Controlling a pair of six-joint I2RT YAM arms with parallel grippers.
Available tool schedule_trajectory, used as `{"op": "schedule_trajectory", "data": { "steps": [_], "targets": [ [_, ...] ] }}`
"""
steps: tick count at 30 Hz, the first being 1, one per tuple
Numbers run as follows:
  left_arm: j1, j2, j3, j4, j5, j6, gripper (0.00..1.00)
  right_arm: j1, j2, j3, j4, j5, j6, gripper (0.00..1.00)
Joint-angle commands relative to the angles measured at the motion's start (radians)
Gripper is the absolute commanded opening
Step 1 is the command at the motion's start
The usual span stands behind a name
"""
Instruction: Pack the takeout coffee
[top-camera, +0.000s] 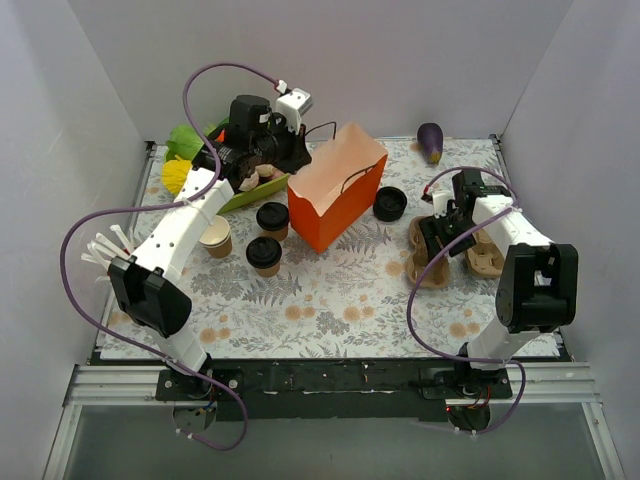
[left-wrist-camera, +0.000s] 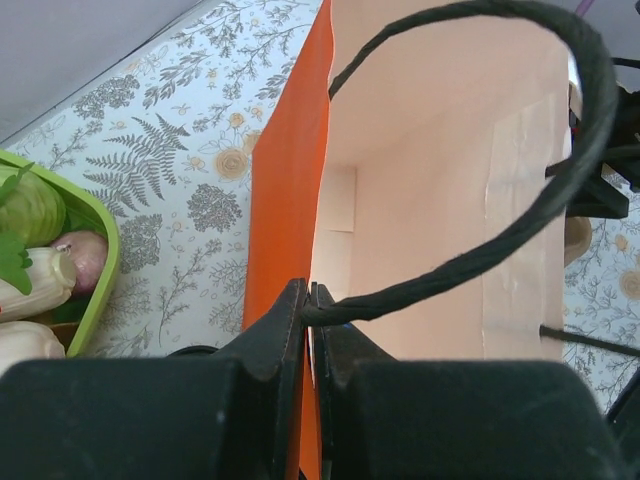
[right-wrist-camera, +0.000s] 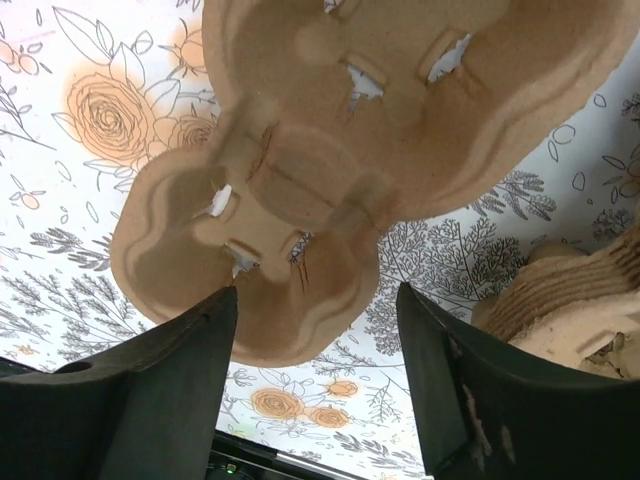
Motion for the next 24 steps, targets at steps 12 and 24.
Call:
{"op": "schedule_trajectory", "data": {
  "steps": [12, 24],
  "targets": [
    [0.001, -0.035, -0.011, 0.007, 0.026, 0.01, 0.0, -0.003, 0.077, 0.087, 0.016, -0.12, 0.08, 0.66],
    [0.001, -0.036, -0.02, 0.008, 0.021, 0.012, 0.0, 0.008, 0.146, 0.143, 0.019, -0.082, 0.121, 0.63]
  ]
}}
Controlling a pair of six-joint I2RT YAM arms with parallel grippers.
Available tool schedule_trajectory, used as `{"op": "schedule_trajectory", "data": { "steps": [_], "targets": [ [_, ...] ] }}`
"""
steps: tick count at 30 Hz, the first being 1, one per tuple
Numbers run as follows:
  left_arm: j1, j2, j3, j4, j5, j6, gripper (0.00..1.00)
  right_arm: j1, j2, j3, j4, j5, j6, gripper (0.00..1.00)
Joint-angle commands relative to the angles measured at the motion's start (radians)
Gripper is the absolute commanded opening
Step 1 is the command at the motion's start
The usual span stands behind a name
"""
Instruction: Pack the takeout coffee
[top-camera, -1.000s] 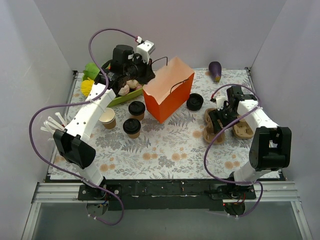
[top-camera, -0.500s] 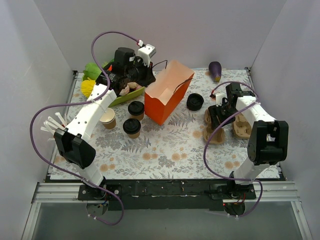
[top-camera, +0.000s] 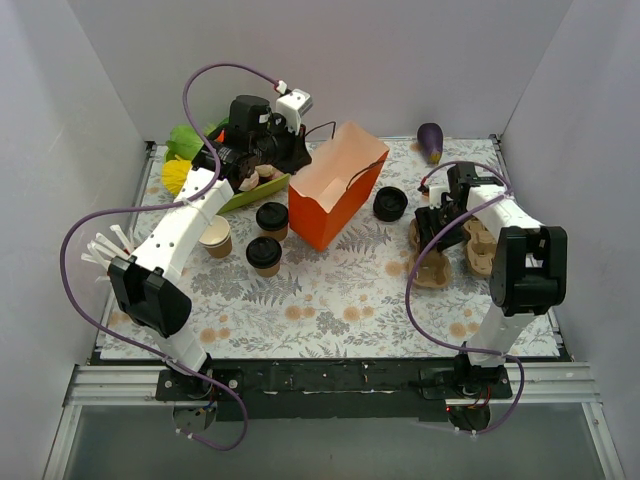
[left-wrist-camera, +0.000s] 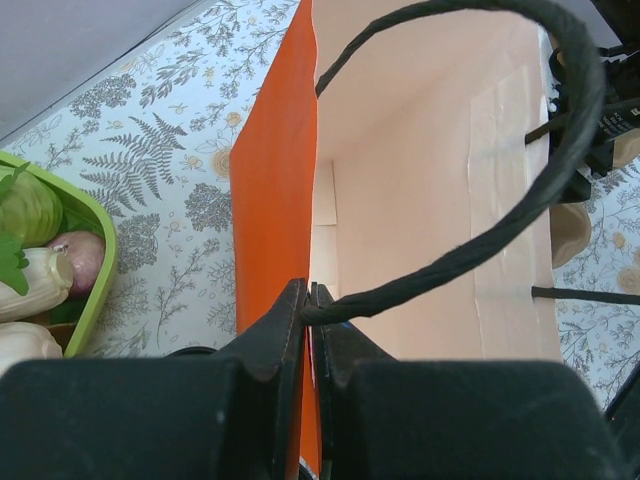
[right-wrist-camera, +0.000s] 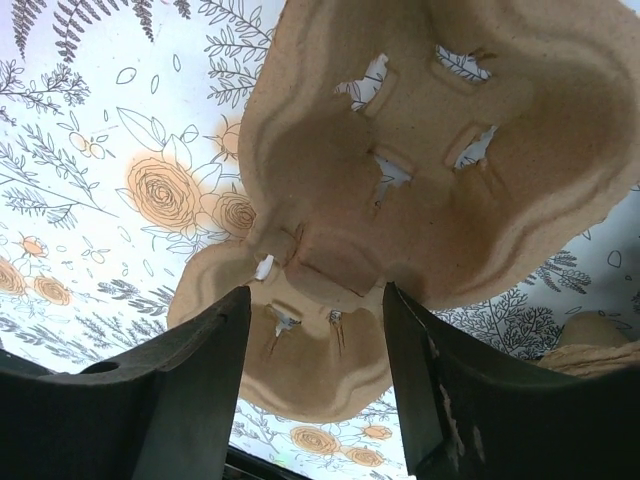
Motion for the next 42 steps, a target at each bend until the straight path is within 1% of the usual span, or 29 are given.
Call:
{"op": "schedule_trajectory", "data": {
  "steps": [1, 5, 7, 10, 15, 20, 28, 31, 35, 38, 42],
  "targets": [
    [0.001, -0.037, -0.012, 0.008, 0.007, 0.011, 0.0, 0.009, 0.009, 0.032, 0.008, 0.028, 0.024, 0.62],
    [0.002, -0.037, -0.015, 0.008, 0.005, 0.013, 0.0, 0.022, 0.008, 0.015, 0.005, 0.057, 0.026, 0.61],
    [0.001, -0.038, -0.017, 0.008, 0.007, 0.014, 0.0, 0.026, 0.008, 0.002, 0.008, 0.071, 0.03, 0.57],
    [0.001, -0.037, -0.017, 0.011, 0.005, 0.013, 0.0, 0.028, 0.014, -0.005, 0.016, 0.086, 0.041, 0.54],
    [0.001, -0.038, -0.017, 0.009, 0.005, 0.014, 0.0, 0.031, 0.024, 0.005, 0.022, 0.095, 0.056, 0.53],
    [0.001, -0.04, -0.021, 0.009, 0.005, 0.016, 0.0, 0.035, 0.031, 0.007, 0.022, 0.092, 0.082, 0.55],
    [0.001, -0.043, -0.027, 0.012, 0.005, 0.016, 0.0, 0.061, 0.035, 0.002, 0.023, 0.124, 0.115, 0.55],
    [0.001, -0.044, -0.027, 0.011, 0.005, 0.016, 0.0, 0.068, 0.038, 0.002, 0.026, 0.143, 0.116, 0.52],
    [0.001, -0.049, -0.03, 0.009, 0.007, 0.017, 0.0, 0.074, 0.043, -0.002, 0.025, 0.158, 0.113, 0.41],
    [0.001, -0.056, -0.035, 0.001, 0.008, 0.025, 0.0, 0.075, 0.026, 0.002, 0.01, 0.173, 0.102, 0.37],
    [0.001, -0.084, -0.052, -0.026, 0.013, 0.037, 0.0, 0.075, -0.049, -0.01, -0.024, 0.187, 0.073, 0.33]
  ]
}}
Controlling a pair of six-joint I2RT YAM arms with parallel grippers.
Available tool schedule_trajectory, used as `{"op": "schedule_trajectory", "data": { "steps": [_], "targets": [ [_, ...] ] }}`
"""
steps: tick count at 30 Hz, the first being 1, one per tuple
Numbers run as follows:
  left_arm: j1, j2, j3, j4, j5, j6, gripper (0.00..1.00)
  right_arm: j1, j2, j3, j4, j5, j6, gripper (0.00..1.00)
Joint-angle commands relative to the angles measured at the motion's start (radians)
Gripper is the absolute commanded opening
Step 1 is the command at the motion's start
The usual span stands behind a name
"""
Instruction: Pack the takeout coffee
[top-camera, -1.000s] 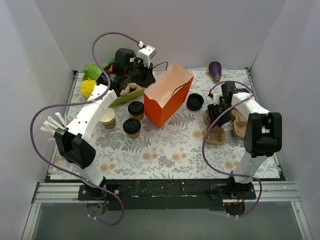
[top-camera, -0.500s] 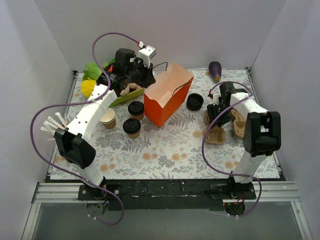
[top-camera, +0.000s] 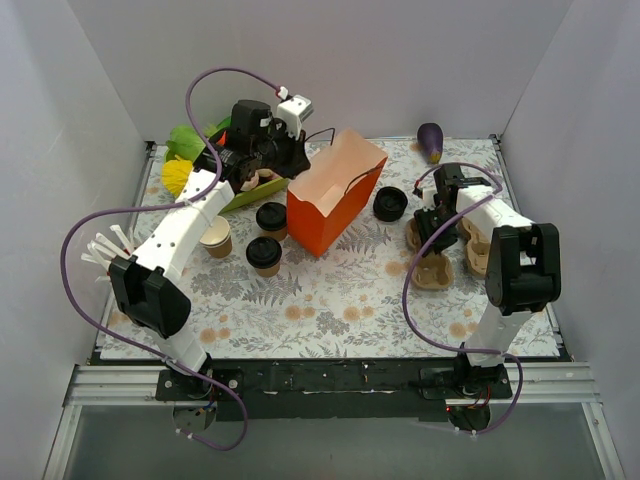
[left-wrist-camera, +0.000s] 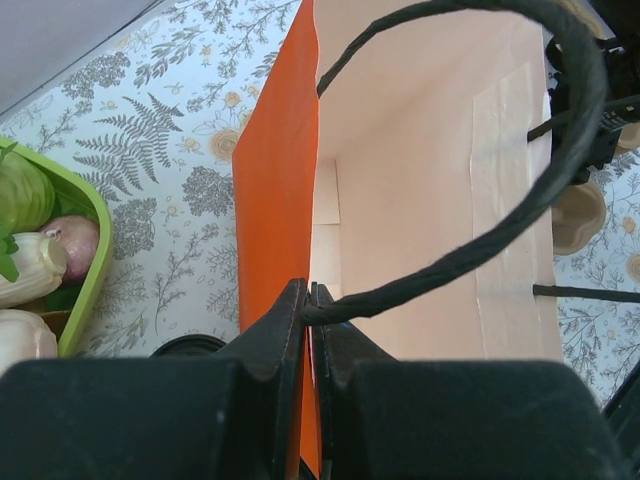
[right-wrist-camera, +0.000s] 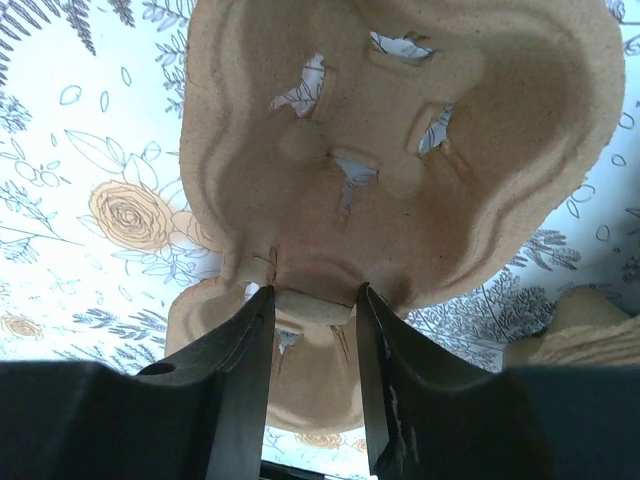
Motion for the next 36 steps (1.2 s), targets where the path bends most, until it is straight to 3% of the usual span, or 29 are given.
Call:
{"op": "schedule_trajectory", "data": {
  "steps": [1, 5, 10, 14, 19, 23, 25, 31, 36],
  "targets": [
    [0.001, -0.089, -0.029, -0.028, 0.016, 0.029, 0.0, 0.004, -0.086, -0.015, -0.053, 0.029, -0.036, 0.33],
    [0.001, -0.135, -0.067, -0.045, 0.056, 0.044, 0.0, 0.004, -0.178, -0.007, -0.09, 0.004, -0.079, 0.28],
    [0.001, -0.165, -0.086, -0.107, 0.217, 0.131, 0.0, 0.0, -0.279, 0.085, -0.134, -0.108, -0.154, 0.17],
    [-0.011, -0.158, -0.082, -0.159, 0.298, 0.175, 0.0, -0.003, -0.301, 0.284, -0.138, -0.194, -0.238, 0.01],
    [-0.027, -0.13, -0.061, -0.18, 0.357, 0.217, 0.0, -0.004, -0.336, 0.568, -0.056, -0.43, -0.395, 0.01],
    [-0.048, -0.106, -0.041, -0.19, 0.381, 0.241, 0.0, 0.011, -0.434, 0.553, 0.205, -0.65, -0.393, 0.01],
    [-0.054, -0.098, -0.033, -0.191, 0.389, 0.244, 0.0, 0.048, -0.45, 0.547, 0.257, -0.701, -0.38, 0.01],
    [-0.062, -0.098, -0.036, -0.188, 0.414, 0.28, 0.0, 0.222, -0.474, 0.56, 0.248, -0.794, -0.406, 0.01],
    [-0.07, -0.098, -0.044, -0.193, 0.453, 0.299, 0.0, 0.318, -0.552, 0.432, 0.197, -0.797, -0.599, 0.01]
  ]
}}
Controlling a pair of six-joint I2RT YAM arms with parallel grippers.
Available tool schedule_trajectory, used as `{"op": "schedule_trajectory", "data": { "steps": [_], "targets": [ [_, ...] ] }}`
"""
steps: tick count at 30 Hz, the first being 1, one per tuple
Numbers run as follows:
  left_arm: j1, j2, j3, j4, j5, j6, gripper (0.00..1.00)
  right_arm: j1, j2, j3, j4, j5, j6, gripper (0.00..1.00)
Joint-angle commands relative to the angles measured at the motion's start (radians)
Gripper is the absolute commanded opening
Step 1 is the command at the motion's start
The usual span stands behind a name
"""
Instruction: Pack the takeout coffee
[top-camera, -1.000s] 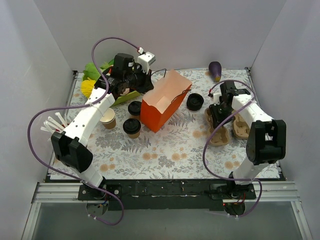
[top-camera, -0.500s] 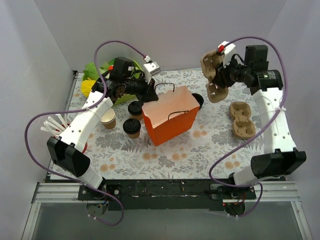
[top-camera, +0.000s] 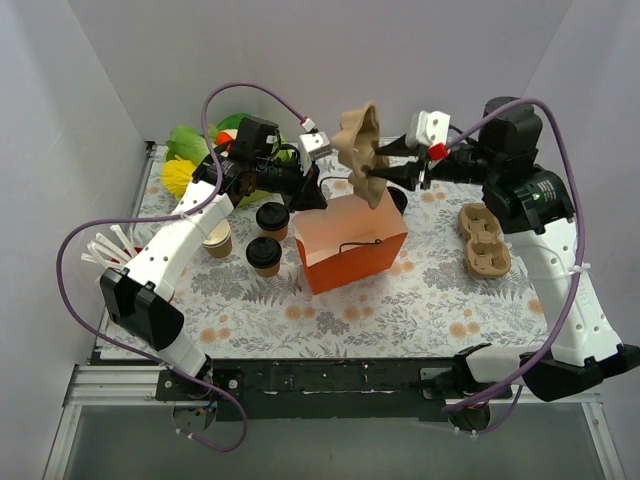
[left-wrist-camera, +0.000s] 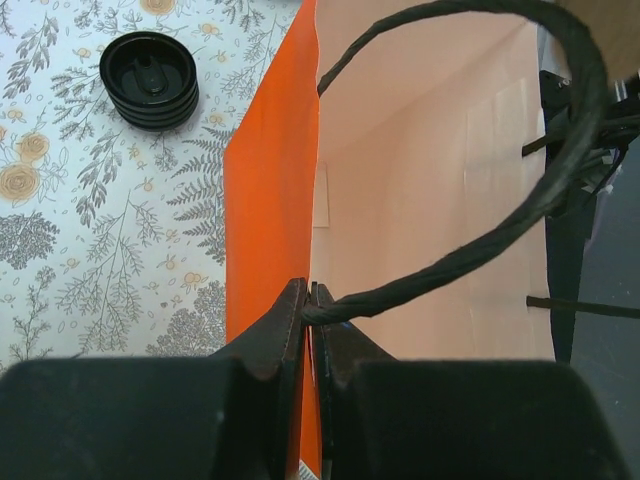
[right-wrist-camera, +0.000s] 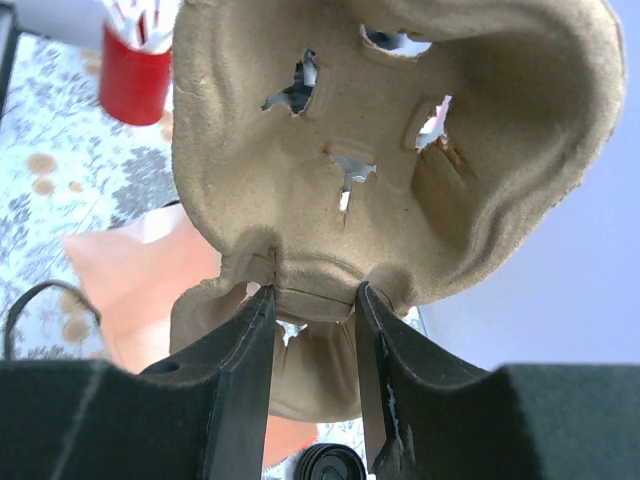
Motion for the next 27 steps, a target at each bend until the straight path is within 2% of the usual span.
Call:
{"op": "schedule_trajectory", "data": {
  "steps": [1, 6, 11, 16, 20, 27],
  "targets": [
    [-0.008, -0.014, 0.027, -0.004, 0.065, 0.044, 0.0, 0.068, -0.072, -0.107, -0.021, -0.045, -0.19, 0.01],
    [-0.019, -0.011, 0.035, -0.013, 0.057, 0.061, 0.0, 0.116, -0.139, -0.22, -0.039, -0.047, -0.432, 0.01],
    [-0.024, -0.007, 0.051, -0.023, 0.057, 0.071, 0.0, 0.154, -0.135, -0.256, -0.099, -0.071, -0.528, 0.01],
    [-0.033, -0.01, 0.059, -0.032, 0.052, 0.078, 0.0, 0.186, -0.104, -0.26, -0.244, -0.068, -0.649, 0.01],
    [-0.042, -0.027, 0.048, -0.027, 0.049, 0.092, 0.0, 0.197, -0.049, -0.218, -0.349, -0.036, -0.729, 0.01],
    [-0.051, -0.043, 0.024, -0.015, 0.046, 0.106, 0.0, 0.237, 0.081, -0.061, -0.524, 0.085, -0.743, 0.01]
  ]
}}
